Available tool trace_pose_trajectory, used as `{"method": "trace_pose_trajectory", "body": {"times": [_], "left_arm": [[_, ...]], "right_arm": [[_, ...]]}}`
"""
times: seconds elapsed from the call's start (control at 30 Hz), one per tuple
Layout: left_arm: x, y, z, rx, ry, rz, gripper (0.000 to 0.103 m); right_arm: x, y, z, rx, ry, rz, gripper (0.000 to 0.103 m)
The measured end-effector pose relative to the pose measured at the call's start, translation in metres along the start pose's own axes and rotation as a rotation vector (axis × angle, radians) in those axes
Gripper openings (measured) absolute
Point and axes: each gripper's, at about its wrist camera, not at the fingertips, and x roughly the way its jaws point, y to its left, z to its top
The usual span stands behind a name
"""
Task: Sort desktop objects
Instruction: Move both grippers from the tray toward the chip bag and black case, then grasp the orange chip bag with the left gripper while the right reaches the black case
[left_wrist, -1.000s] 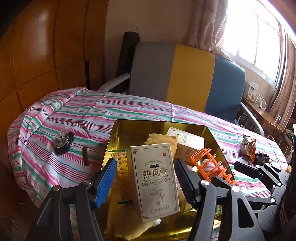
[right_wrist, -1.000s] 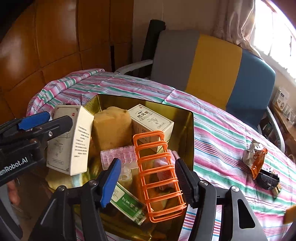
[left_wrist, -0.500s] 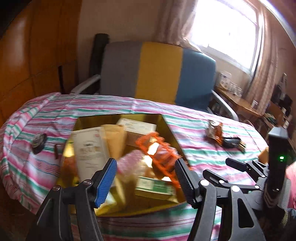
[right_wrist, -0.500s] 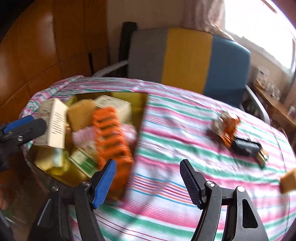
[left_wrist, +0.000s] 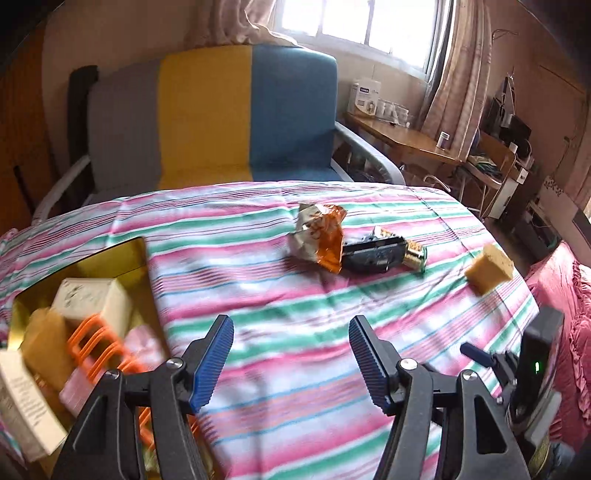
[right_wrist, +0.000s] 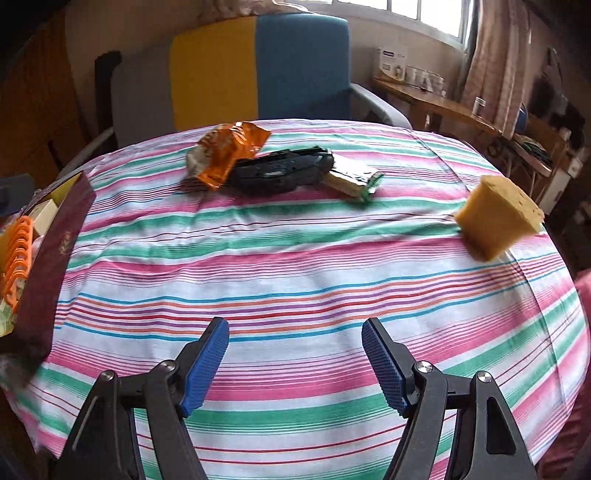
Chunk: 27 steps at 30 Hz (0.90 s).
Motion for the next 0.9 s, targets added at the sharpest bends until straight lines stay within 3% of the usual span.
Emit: {"method": "trace_pose_trajectory", "body": {"times": [0.13,0.57,0.67,0.8,0.9], "left_arm": [[0.034,-0.016,0.036,0.015,0.006,-0.022,0.066],[0.161,-0.049,0.119,0.12,0.084,0.047,0.067],[0.191,-0.051,0.13,0.123,0.125,0.063,0.067],[0.219,-0.043,0.13,0.086,0.202,0.01,0.066],[0.216,-0.027,0.12,0.016,0.206,-0.046,0.063]], "right_arm": [[0.01,-0.015,0.003,0.033,0.0,0.005,0.078],[0.033,-0.033,0.026,0.062,-0.024,0.098,0.08],[0.037,-0.036,0.039,0.06,-0.041,0.118,0.08],[0.045,-0.037,0.063,0.062,-0.059,0.156,0.08],[0.047,-0.034,0.084,0.041,-0.093,0.191,0.08]]}}
